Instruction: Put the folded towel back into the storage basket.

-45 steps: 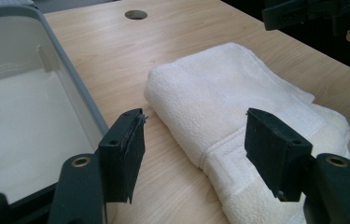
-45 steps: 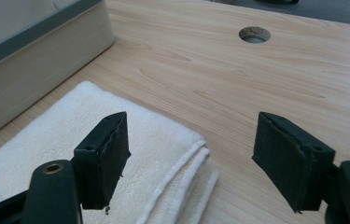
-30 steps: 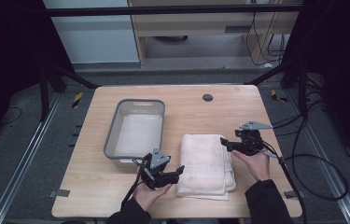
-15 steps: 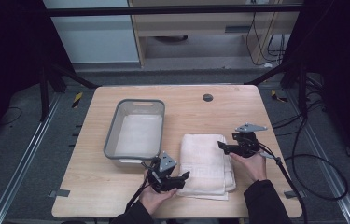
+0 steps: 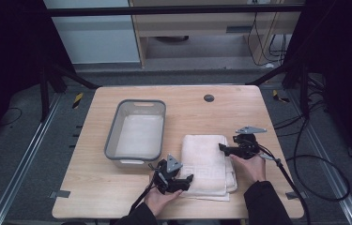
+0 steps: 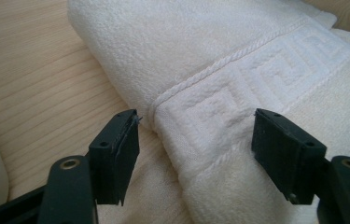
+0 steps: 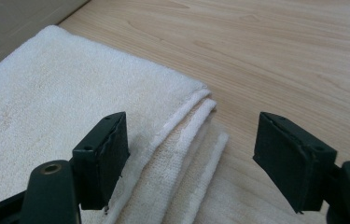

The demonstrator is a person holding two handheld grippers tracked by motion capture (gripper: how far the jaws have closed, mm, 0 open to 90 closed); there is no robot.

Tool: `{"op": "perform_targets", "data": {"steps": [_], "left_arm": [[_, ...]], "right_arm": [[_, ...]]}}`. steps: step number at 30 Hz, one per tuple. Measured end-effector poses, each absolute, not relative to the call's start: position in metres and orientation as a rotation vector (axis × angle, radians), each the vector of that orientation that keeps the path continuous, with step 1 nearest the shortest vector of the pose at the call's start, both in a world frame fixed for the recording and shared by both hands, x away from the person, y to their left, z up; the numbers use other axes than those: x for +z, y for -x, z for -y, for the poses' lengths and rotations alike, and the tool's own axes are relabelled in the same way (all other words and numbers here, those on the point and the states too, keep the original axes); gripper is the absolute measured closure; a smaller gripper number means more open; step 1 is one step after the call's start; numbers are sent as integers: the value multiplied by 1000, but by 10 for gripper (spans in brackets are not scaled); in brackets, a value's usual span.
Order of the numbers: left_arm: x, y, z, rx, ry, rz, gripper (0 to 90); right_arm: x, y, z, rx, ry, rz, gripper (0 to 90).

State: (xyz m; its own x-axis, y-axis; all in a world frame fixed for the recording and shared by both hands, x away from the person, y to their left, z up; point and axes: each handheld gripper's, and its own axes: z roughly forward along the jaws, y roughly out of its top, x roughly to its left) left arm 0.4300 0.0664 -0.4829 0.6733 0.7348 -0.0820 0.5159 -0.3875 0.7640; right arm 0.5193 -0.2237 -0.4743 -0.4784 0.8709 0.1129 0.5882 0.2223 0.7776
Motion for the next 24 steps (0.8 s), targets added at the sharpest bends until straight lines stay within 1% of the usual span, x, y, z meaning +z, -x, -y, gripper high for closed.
{"op": "perform_targets", "data": {"steps": [5,11,16,21,24], "left_arm": [[-489,-433,-64,320,-2076,-988,298],[-493,-433,-63,327,-2085,-990,300],[-496,-432,-60,324,-2098,-983,345],[-498,-435,-60,276,-2095,-1018,346],[-498,-434,-59,296,-2104,-1001,362]], "right_arm": [[-478,-520,222,1131,-1361,-2172,270],[-485,-517,222,1134,-1383,-2191,283],[-488,-518,221,1120,-1384,-2205,291],[-490,-520,221,1121,-1401,-2220,307],[-493,-521,219,1120,-1425,-2231,320]]}}
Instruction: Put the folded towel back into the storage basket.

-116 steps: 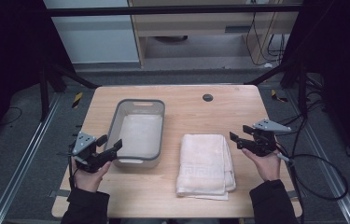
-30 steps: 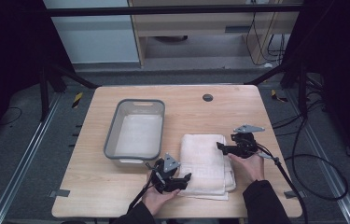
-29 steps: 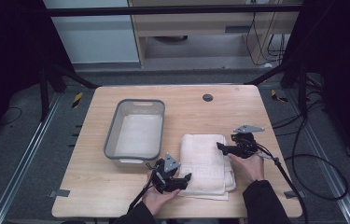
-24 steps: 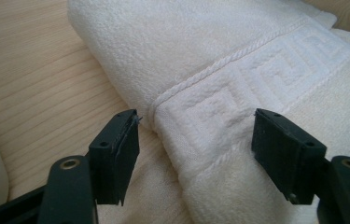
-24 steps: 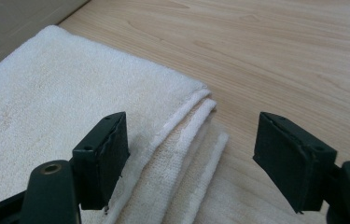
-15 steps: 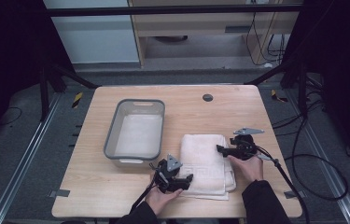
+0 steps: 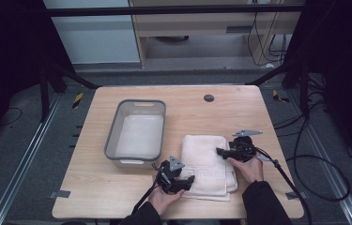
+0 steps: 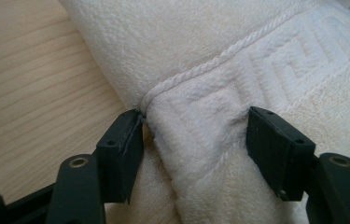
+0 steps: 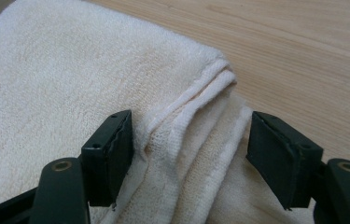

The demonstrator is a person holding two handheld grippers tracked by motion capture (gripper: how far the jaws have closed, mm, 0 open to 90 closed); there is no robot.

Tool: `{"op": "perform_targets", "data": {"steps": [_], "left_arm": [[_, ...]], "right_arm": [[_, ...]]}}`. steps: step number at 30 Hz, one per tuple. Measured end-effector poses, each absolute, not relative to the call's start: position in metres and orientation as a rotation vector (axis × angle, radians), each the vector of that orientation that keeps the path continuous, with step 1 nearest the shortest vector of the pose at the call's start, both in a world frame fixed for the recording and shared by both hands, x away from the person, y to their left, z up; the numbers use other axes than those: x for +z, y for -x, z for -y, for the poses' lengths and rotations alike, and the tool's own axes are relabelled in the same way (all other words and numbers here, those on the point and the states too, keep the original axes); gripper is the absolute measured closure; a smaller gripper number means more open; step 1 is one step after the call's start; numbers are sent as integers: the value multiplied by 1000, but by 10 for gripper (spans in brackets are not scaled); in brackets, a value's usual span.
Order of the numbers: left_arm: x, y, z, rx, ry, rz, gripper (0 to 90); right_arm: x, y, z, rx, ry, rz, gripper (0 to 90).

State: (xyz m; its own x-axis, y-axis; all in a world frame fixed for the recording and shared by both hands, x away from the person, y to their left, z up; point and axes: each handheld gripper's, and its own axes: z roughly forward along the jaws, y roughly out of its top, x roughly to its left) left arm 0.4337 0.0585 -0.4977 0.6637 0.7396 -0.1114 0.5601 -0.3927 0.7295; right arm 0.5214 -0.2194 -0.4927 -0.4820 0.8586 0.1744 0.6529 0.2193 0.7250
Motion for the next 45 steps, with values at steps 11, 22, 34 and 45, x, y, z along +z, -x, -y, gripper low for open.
{"op": "perform_targets", "data": {"steps": [11,22,34,45], "left_arm": [[-498,-435,-57,255,-2104,-995,433],[-497,-438,-57,188,-2112,-984,538],[-494,-442,-62,133,-2101,-983,704],[-485,-438,-68,123,-2053,-943,752]], "right_arm": [[-494,-522,218,1141,-1463,-2259,438],[-494,-524,218,1212,-1508,-2311,643],[-487,-522,216,1214,-1494,-2309,718],[-470,-515,217,1280,-1453,-2269,722]]}}
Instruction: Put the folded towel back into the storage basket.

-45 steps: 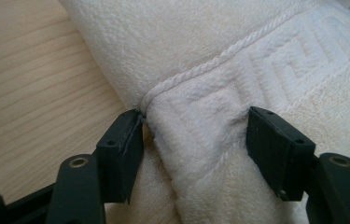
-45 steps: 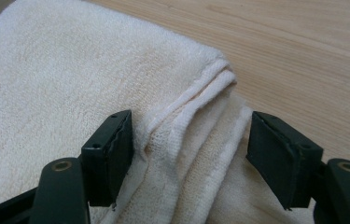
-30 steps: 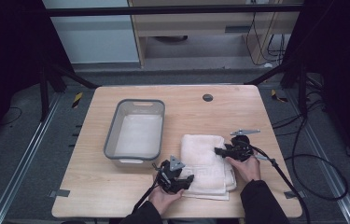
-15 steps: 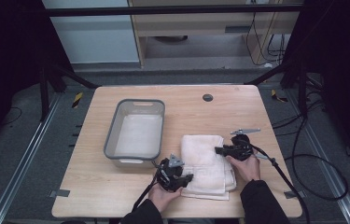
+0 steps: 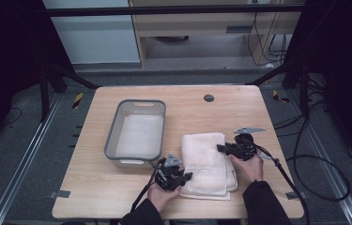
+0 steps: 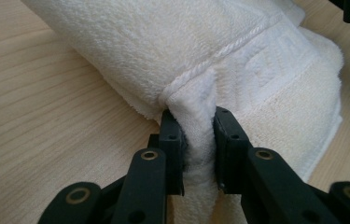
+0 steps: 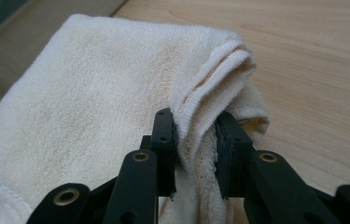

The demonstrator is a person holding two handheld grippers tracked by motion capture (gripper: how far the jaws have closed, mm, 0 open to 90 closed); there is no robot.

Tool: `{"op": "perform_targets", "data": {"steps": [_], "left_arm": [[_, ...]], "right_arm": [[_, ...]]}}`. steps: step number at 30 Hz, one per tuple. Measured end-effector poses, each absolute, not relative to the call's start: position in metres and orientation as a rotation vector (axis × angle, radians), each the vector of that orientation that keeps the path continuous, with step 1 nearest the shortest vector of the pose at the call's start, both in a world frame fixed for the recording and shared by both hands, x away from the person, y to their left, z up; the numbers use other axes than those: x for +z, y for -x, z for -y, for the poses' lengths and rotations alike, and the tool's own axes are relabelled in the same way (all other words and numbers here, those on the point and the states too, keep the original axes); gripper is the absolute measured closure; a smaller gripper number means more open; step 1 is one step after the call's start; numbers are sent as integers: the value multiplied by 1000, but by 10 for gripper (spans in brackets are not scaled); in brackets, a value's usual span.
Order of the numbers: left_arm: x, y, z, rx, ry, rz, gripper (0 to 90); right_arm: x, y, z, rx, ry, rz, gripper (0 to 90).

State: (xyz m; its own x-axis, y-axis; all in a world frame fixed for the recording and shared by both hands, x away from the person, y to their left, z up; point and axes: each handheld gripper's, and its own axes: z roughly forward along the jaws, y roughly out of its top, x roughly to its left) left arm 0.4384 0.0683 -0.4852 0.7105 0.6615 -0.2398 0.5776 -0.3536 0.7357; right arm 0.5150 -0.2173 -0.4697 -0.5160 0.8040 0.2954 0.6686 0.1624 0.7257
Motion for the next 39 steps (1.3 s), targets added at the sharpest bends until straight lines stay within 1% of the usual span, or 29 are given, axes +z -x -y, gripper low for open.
{"op": "perform_targets", "data": {"steps": [6,12,26,35,39], "left_arm": [[-476,-435,-74,123,-2023,-927,752],[-459,-430,-78,142,-1985,-895,752],[-429,-426,-84,196,-1916,-846,753],[-406,-430,-97,249,-1871,-826,753],[-401,-432,-100,258,-1862,-822,754]], "right_arm": [[-454,-508,217,1326,-1420,-2247,724],[-434,-501,218,1373,-1377,-2208,724],[-405,-492,220,1441,-1334,-2130,724],[-375,-491,209,1487,-1288,-2060,724],[-369,-492,205,1489,-1281,-2047,724]]}}
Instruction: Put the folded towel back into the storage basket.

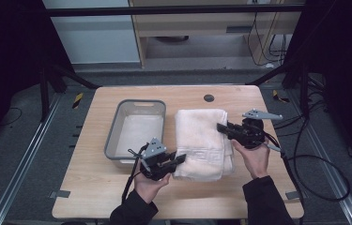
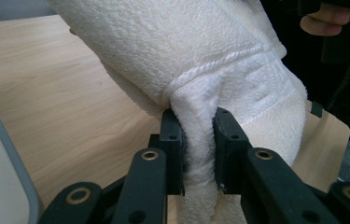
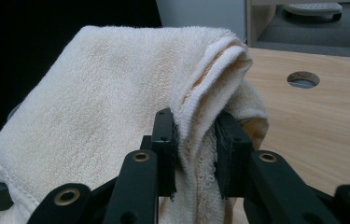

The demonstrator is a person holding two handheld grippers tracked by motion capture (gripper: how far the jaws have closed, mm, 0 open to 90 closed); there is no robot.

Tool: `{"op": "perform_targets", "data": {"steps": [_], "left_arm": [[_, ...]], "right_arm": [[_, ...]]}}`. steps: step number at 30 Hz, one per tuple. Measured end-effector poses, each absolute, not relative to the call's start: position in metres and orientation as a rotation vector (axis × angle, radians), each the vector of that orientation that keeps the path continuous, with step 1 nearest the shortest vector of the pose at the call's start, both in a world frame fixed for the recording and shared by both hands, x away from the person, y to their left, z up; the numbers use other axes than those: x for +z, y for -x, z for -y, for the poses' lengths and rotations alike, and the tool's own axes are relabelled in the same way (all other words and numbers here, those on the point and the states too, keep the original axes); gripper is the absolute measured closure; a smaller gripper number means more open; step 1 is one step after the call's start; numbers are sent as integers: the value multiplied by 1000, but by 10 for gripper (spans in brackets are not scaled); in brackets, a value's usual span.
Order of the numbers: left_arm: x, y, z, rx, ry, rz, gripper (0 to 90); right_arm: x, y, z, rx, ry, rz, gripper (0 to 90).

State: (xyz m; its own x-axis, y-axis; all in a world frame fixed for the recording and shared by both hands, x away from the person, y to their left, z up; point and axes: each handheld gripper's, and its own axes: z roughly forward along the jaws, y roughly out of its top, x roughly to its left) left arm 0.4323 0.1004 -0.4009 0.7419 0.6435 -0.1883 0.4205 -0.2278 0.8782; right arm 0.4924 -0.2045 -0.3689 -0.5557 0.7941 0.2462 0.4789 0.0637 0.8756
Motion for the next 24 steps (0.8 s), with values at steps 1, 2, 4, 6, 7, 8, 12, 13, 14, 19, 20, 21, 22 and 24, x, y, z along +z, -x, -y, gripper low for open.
{"op": "perform_targets", "data": {"steps": [1,2,4,6,7,8,12,13,14,19,20,21,22,24], "left_arm": [[-399,-433,-102,260,-1859,-821,753],[-398,-433,-103,262,-1858,-821,754],[-395,-433,-105,266,-1856,-819,753],[-393,-434,-107,273,-1853,-817,753],[-392,-434,-108,277,-1853,-815,754],[-391,-434,-110,280,-1850,-813,754],[-386,-435,-115,278,-1832,-814,753],[-385,-435,-117,279,-1827,-814,754],[-384,-435,-118,277,-1821,-814,753],[-379,-435,-126,292,-1803,-815,754],[-378,-435,-128,295,-1801,-815,753],[-377,-435,-129,298,-1797,-815,753],[-376,-435,-130,299,-1796,-815,753],[-373,-435,-133,303,-1784,-817,754]], "right_arm": [[-367,-493,203,1488,-1277,-2044,724],[-366,-493,202,1487,-1276,-2043,724],[-363,-494,200,1491,-1271,-2040,724],[-360,-494,197,1487,-1261,-2036,724],[-359,-494,196,1488,-1258,-2035,724],[-358,-495,195,1489,-1256,-2033,724],[-354,-496,191,1505,-1251,-2024,724],[-353,-496,190,1509,-1255,-2019,724],[-352,-496,188,1510,-1249,-2015,724],[-346,-497,180,1521,-1238,-2006,724],[-345,-498,179,1523,-1232,-2004,724],[-343,-498,177,1526,-1229,-2001,724],[-343,-498,176,1524,-1224,-2000,723],[-340,-499,173,1531,-1215,-1997,724]]}}
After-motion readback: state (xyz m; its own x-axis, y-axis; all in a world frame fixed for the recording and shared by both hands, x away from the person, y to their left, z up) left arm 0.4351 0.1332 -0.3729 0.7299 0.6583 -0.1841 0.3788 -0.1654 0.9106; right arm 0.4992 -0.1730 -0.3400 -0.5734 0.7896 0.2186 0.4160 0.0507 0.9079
